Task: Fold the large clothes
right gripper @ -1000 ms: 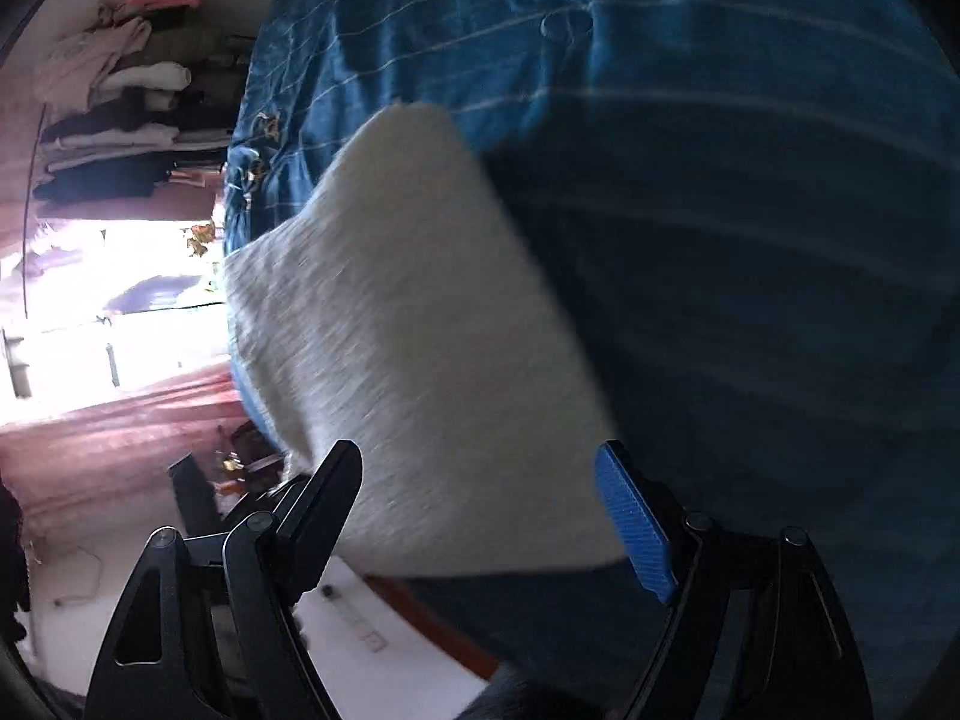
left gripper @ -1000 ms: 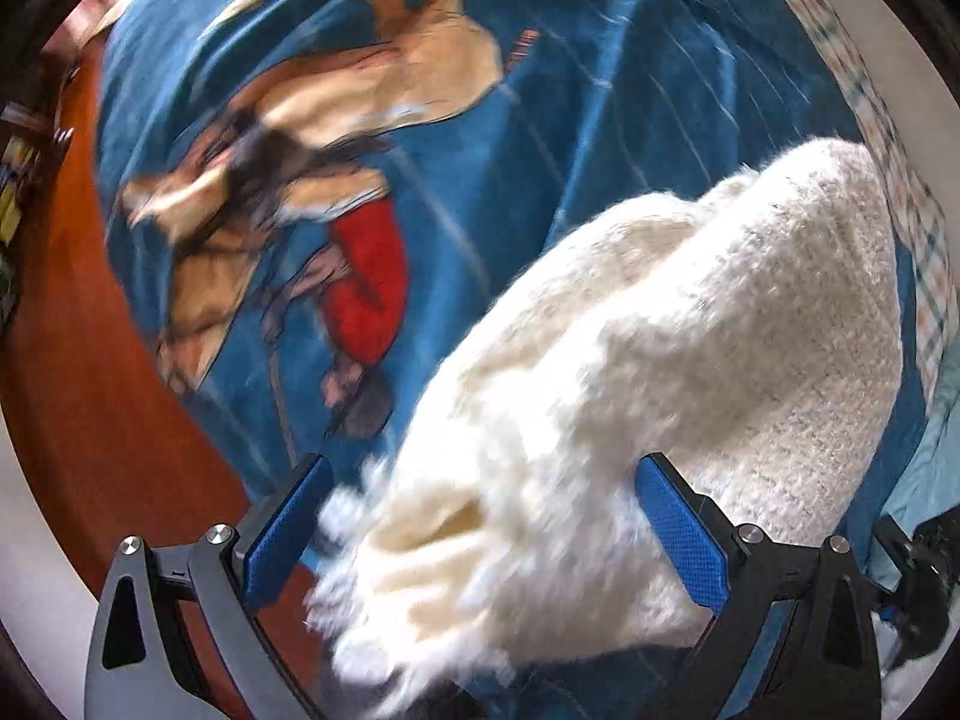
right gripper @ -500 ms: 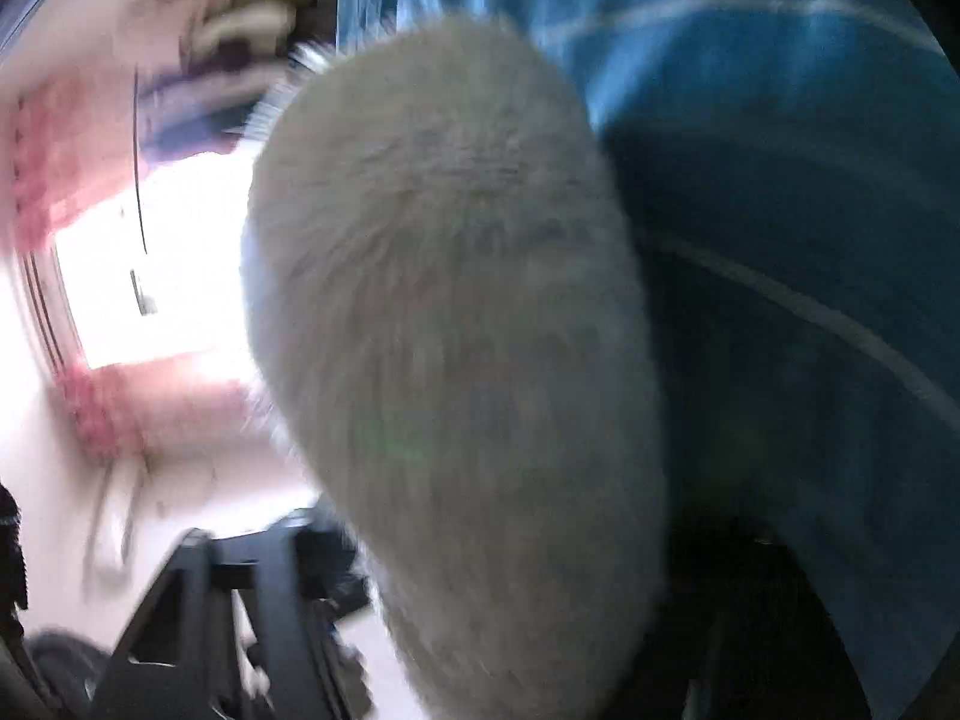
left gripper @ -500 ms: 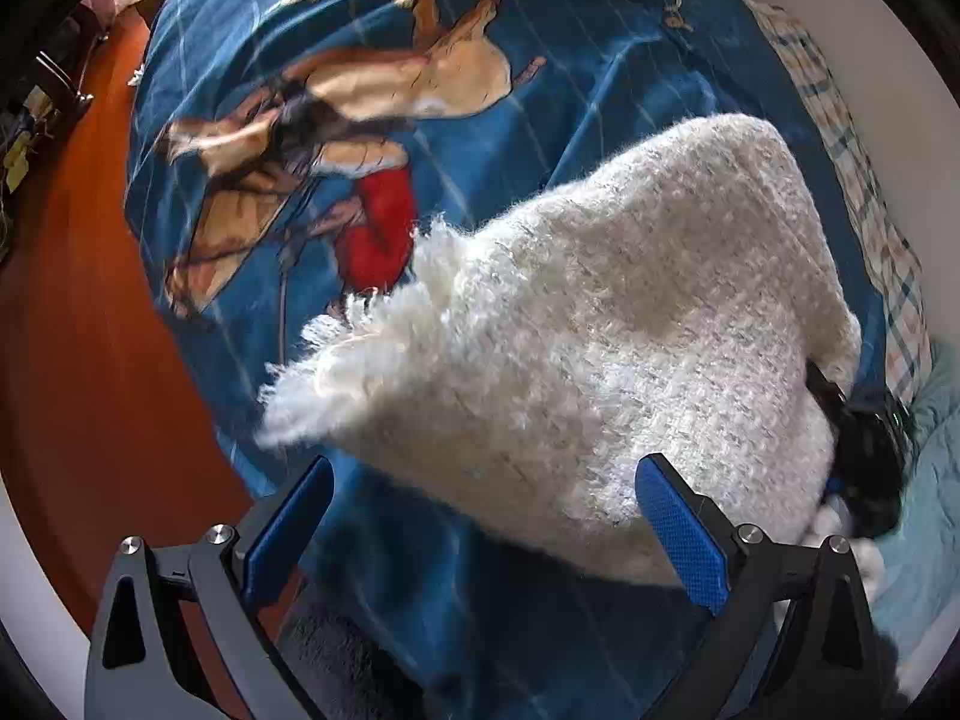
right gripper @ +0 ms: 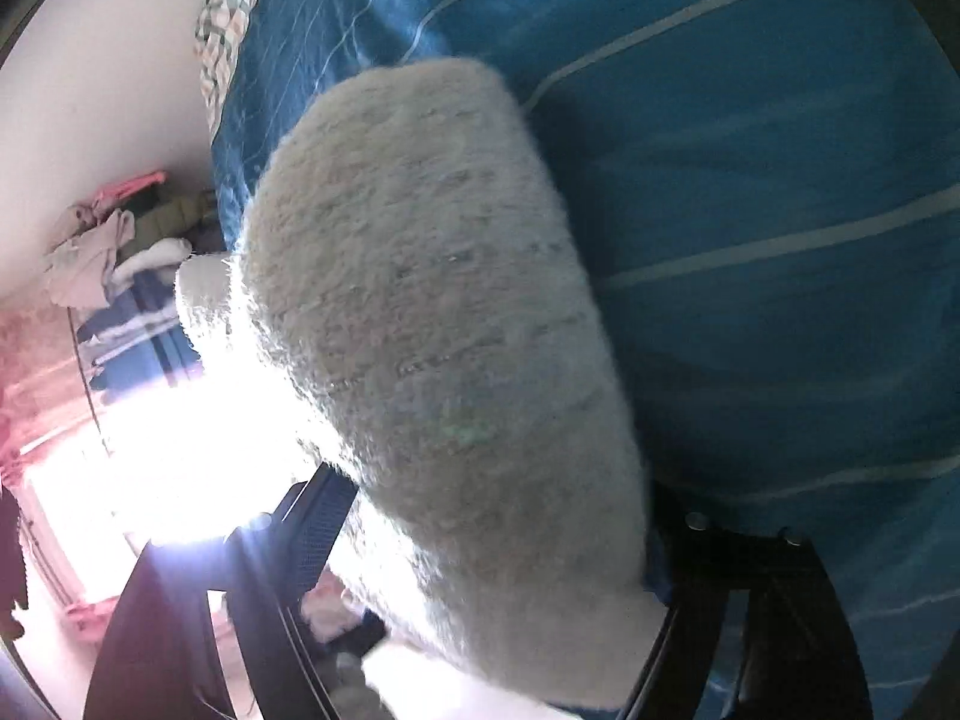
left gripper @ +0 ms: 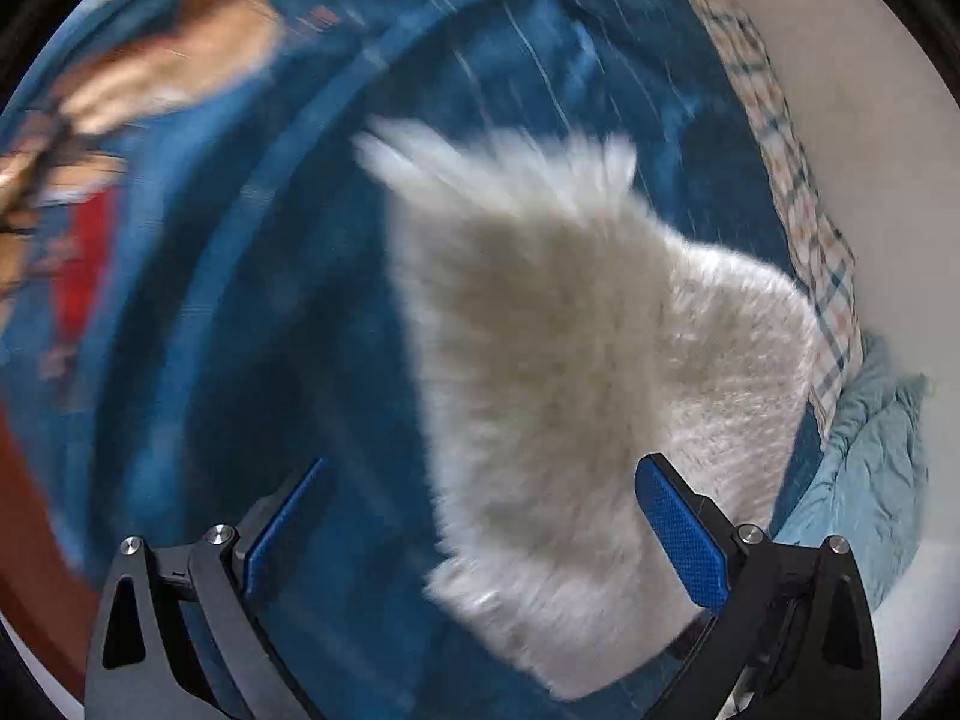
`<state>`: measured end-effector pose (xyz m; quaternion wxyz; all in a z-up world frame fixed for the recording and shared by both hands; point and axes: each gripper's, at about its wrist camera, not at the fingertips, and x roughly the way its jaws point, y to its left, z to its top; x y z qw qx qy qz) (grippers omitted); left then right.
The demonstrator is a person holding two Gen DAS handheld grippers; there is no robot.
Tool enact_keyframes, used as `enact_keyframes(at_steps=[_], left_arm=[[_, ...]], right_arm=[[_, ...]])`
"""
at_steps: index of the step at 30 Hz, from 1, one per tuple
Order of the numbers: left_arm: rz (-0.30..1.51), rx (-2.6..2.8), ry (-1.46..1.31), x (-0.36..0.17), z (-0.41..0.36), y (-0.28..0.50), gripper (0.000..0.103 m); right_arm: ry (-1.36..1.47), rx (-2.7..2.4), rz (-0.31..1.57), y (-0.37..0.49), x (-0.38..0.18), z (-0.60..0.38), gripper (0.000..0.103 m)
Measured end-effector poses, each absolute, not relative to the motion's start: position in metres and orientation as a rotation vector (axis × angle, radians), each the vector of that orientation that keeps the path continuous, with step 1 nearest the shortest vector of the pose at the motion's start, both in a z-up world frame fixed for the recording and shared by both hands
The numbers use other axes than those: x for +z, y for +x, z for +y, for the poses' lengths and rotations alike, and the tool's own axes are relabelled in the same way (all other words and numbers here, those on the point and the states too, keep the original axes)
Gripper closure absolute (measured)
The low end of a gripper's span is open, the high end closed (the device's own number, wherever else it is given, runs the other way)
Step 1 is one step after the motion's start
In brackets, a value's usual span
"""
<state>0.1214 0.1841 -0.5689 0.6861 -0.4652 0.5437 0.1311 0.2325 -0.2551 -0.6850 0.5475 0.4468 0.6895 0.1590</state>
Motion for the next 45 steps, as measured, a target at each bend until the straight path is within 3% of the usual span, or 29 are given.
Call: enact_keyframes(at_steps=[2,3,4,5,8,12,15,18,23,25,27,29,32,35,36,38,40,43,45], left_arm=[[1.211,0.286,-1.046,-0.584,0.177,0.135,0.003],[1.186,0.286,-1.054,-0.586,0.174,0.139,0.014],[1.121,0.264,-1.078,-0.585,0.172,0.142,0.063],[1.108,0.272,-1.068,-0.578,0.17,0.142,0.084],[1.016,0.289,-1.035,-0.537,0.168,0.132,0.091],[0.979,0.314,-0.996,-0.504,0.163,0.105,0.091],[1.056,0.386,-1.01,-0.54,0.171,0.086,0.09],[1.086,0.432,-1.107,-0.58,0.186,0.071,0.09],[1.104,0.388,-1.138,-0.573,0.196,0.073,0.082],[1.133,0.376,-1.158,-0.567,0.197,0.076,0.079],[1.166,0.385,-1.17,-0.566,0.196,0.071,0.077],[1.205,0.44,-1.118,-0.555,0.198,0.071,0.062],[1.197,0.501,-1.005,-0.525,0.206,0.055,0.032],[1.202,0.517,-0.832,-0.496,0.212,0.061,0.022],[1.214,0.514,-0.755,-0.488,0.212,0.07,0.013],[1.213,0.479,-0.613,-0.48,0.211,0.094,0.012],[1.191,0.394,-0.505,-0.474,0.208,0.13,0.012],[1.196,0.229,-0.455,-0.484,0.201,0.187,0.012],[1.222,0.118,-0.448,-0.498,0.192,0.224,0.012]], right_arm=[[1.009,0.367,1.634,0.236,-0.675,-0.26,0.021],[0.995,0.362,1.636,0.237,-0.671,-0.268,0.021],[0.986,0.36,1.638,0.235,-0.668,-0.279,0.021],[0.978,0.358,1.639,0.237,-0.666,-0.281,0.02],[0.97,0.339,1.641,0.232,-0.66,-0.3,0.021],[0.973,0.322,1.655,0.229,-0.667,-0.298,0.021],[0.914,0.303,1.665,0.223,-0.66,-0.291,0.02],[0.722,0.206,1.622,0.23,-0.627,-0.289,0.021],[0.569,0.354,1.409,0.25,-0.55,-0.258,0.024],[0.541,0.485,1.46,0.257,-0.546,-0.23,0.036],[0.509,0.578,1.552,0.264,-0.56,-0.197,0.059],[0.433,0.583,1.601,0.27,-0.587,-0.169,0.071],[0.335,0.471,1.572,0.286,-0.623,-0.158,0.103],[0.508,0.475,1.609,0.305,-0.642,-0.168,0.103],[0.562,0.481,1.635,0.308,-0.64,-0.174,0.103],[0.645,0.503,1.639,0.305,-0.628,-0.189,0.103],[0.699,0.506,1.595,0.294,-0.609,-0.212,0.094],[0.708,0.446,1.538,0.274,-0.588,-0.243,0.067],[0.689,0.379,1.526,0.262,-0.585,-0.264,0.033]])
